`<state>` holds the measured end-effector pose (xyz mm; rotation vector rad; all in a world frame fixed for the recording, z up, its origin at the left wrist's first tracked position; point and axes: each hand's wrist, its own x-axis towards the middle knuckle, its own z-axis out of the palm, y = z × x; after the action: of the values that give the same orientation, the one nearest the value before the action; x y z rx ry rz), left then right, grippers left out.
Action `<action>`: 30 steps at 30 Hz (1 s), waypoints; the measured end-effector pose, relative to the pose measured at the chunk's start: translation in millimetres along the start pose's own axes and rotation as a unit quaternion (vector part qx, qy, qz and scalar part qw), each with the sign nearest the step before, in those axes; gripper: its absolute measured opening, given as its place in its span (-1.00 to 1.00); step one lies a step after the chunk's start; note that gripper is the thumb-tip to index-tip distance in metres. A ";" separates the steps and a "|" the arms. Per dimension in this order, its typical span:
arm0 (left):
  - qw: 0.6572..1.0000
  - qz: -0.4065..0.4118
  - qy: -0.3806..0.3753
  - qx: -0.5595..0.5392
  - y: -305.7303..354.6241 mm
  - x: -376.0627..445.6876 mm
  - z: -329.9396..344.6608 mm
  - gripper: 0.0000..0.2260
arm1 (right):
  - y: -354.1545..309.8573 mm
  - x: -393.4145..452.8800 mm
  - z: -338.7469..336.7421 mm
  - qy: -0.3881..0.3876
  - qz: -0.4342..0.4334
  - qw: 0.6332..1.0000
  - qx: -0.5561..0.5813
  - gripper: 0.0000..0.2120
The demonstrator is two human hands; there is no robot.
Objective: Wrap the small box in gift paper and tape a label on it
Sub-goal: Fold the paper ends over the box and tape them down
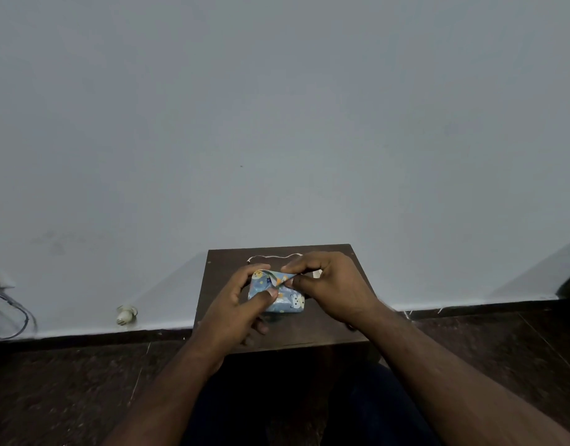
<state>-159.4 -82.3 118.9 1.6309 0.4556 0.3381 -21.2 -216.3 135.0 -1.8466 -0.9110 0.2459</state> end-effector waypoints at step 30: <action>0.974 -0.046 0.042 -0.218 -8.3 7.5 -3.8 -0.72 | 18.1 -11.4 11.6 -0.092 -0.273 0.914 -0.285 -0.50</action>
<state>-155.4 -74.8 110.7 1.1681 0.4812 0.4081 -26.7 -219.6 111.5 -2.0067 -1.7271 -0.2283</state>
